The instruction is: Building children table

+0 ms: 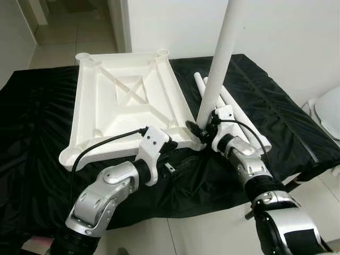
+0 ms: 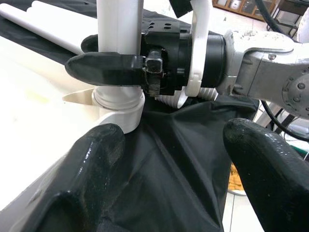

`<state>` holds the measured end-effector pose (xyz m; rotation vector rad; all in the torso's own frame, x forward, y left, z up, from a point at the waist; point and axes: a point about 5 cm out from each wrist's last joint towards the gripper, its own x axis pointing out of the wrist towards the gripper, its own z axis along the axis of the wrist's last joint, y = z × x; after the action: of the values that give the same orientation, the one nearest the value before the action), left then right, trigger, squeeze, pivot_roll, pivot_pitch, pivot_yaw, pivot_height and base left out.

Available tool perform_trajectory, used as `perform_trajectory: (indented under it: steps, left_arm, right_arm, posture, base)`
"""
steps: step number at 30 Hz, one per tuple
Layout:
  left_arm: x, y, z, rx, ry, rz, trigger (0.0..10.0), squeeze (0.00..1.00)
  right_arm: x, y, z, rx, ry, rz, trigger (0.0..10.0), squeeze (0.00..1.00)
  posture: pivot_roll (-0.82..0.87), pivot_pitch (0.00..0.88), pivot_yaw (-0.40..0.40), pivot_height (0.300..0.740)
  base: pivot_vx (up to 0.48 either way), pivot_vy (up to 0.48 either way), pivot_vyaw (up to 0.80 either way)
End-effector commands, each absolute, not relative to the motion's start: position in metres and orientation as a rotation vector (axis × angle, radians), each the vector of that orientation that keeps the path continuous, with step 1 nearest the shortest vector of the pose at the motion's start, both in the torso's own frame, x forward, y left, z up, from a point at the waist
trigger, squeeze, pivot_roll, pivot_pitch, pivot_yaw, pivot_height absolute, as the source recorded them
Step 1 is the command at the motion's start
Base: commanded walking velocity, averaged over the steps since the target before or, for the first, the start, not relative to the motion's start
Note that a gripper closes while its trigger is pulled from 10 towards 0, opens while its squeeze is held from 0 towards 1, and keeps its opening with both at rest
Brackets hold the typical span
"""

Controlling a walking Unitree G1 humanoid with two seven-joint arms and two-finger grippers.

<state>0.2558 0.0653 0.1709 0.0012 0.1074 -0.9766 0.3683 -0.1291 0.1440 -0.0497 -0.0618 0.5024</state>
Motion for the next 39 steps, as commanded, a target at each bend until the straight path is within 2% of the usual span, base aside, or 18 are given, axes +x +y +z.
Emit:
perform_trajectory:
  steps: [1, 10, 21, 26, 30, 31, 39]
  left_arm:
    - [0.253, 0.063, 0.17, -0.005, 0.119, -0.994, 10.0, 0.0]
    - [0.252, 0.062, 0.169, -0.006, 0.119, -0.997, 10.0, 0.0]
    - [0.25, 0.06, 0.168, -0.008, 0.122, -1.003, 10.0, 0.0]
    - [0.25, 0.06, 0.167, -0.009, 0.122, -0.999, 10.0, 0.0]
    - [0.249, 0.061, 0.167, -0.009, 0.123, -0.996, 10.0, 0.0]
    - [0.249, 0.061, 0.167, -0.01, 0.124, -0.995, 10.0, 0.0]
    - [0.25, 0.061, 0.167, -0.01, 0.123, -0.997, 10.0, 0.0]
  right_arm:
    - [0.373, -0.138, 0.149, 0.009, -0.072, 0.324, 10.0, 0.0]
    - [0.368, -0.117, 0.143, 0.114, -0.071, 0.083, 10.0, 0.0]
    - [0.366, -0.1, 0.142, 0.144, -0.042, -0.173, 10.0, 0.0]
    - [0.365, -0.095, 0.144, 0.134, -0.043, -0.225, 10.0, 0.0]
    - [0.364, -0.09, 0.143, 0.133, -0.043, -0.171, 10.0, 0.0]
    - [0.364, -0.087, 0.144, 0.152, -0.05, -0.129, 10.0, 1.0]
    - [0.356, -0.093, 0.147, 0.151, -0.137, -0.015, 10.0, 1.0]
  posture:
    - [-0.03, 0.041, -0.009, 0.74]
    - [-0.03, 0.03, -0.016, 0.74]
    - [-0.02, 0.025, -0.022, 0.74]
    - [-0.02, 0.021, -0.026, 0.74]
    - [-0.02, 0.019, -0.026, 0.74]
    - [-0.02, 0.022, -0.027, 0.74]
    - [-0.02, 0.023, -0.025, 0.74]
  base:
    - [0.0, 0.0, 0.0]
    - [0.0, 0.0, 0.0]
    - [0.0, 0.0, 0.0]
    - [0.0, 0.0, 0.0]
    - [0.0, 0.0, 0.0]
    - [0.0, 0.0, 0.0]
    - [0.0, 0.0, 0.0]
